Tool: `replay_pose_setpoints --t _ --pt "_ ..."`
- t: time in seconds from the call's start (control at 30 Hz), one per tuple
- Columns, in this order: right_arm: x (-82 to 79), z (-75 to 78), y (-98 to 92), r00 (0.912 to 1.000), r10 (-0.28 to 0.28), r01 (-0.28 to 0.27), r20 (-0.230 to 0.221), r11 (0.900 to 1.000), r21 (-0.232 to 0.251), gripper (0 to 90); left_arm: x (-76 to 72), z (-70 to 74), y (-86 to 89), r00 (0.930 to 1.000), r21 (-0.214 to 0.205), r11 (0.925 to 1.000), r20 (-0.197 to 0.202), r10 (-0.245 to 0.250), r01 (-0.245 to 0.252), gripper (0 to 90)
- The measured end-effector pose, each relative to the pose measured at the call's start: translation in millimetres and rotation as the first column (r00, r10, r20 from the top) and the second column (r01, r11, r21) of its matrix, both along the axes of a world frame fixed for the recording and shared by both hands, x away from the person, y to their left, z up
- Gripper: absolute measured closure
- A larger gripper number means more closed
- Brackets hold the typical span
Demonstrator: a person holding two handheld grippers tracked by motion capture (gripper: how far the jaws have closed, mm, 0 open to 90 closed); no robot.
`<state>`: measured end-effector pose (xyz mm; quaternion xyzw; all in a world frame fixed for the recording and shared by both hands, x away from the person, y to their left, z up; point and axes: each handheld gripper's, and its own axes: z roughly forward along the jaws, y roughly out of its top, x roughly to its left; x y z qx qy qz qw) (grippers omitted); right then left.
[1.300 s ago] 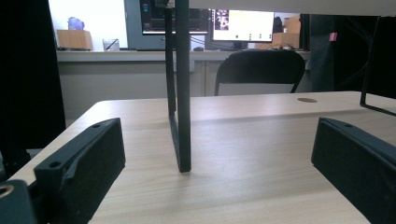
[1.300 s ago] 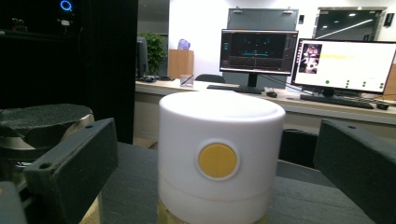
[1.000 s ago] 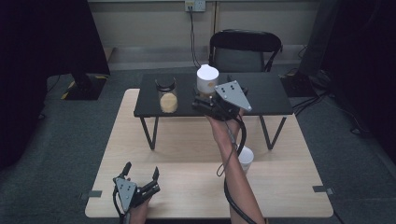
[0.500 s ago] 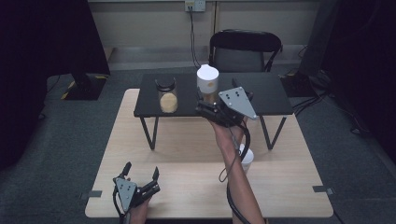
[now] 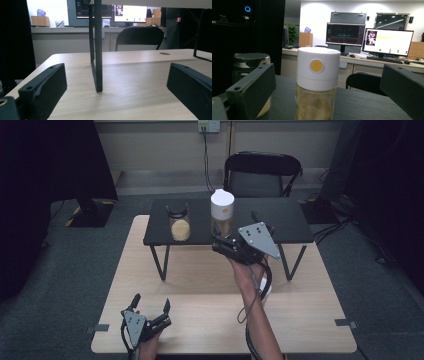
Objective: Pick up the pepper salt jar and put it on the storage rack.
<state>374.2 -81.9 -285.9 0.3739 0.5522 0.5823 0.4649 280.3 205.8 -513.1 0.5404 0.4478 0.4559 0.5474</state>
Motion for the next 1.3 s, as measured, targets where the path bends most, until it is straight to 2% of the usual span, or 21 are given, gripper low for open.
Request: replay_pose_setpoints --t 0.73,0.97,1.3 --pt "-21.3 -7.2 -21.1 0.9989 -0.043 0.043 0.02 0.9989 0.022 0.0 0.0 0.0 0.0 1.0 0.0 1.0 0.0 0.001 -0.001 2.3" --pt "-32.3 -14.4 -31.1 0.9987 -0.045 0.045 0.025 0.9984 0.036 0.0 0.0 0.0 -0.1 1.0 0.0 1.0 0.0 0.002 -0.002 2.3" --pt "-45.4 -28.5 -40.8 0.9978 -0.064 0.063 0.019 0.9976 0.029 0.0 0.0 0.0 -0.1 1.0 0.0 1.0 0.0 0.002 -0.002 2.3"
